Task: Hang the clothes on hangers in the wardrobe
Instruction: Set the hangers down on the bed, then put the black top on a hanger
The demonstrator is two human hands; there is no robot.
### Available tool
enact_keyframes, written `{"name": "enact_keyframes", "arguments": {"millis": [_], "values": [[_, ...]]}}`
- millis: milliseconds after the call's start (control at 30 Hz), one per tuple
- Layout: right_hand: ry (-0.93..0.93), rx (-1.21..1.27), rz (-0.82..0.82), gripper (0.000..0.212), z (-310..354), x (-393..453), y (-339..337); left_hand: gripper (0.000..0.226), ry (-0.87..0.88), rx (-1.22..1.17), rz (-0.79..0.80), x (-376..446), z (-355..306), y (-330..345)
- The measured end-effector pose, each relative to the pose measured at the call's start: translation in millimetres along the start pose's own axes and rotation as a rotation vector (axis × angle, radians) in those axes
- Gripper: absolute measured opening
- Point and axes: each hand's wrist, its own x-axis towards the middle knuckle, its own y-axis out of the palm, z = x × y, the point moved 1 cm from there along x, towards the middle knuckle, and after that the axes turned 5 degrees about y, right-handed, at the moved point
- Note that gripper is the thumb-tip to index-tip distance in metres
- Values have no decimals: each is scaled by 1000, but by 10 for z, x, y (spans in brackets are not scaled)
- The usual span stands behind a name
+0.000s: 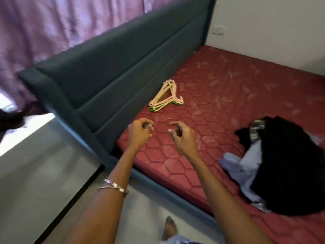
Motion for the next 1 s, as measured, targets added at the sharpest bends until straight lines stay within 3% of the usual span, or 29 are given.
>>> {"name": "enact_keyframes", "arguments": {"millis": [267, 533, 800, 900, 1000], "values": [[303, -119, -269, 15, -1303, 275, -789, 21, 36, 145, 509, 479, 253, 1607], [714, -198, -460, 12, -2432, 300, -1058, 33, -165, 126, 726, 1022, 828, 2553], [940, -238, -436, 9, -2848, 202, -1472, 18, -90, 262, 972, 1492, 715, 3268], [1065, -299, -637, 9, -2892, 162, -2016, 30, -38, 279, 1005, 1583, 435, 3612], [1129, -330, -894, 25, -3056, 113, -2636, 25, -38, 255, 1008, 1585, 147, 3955]]}}
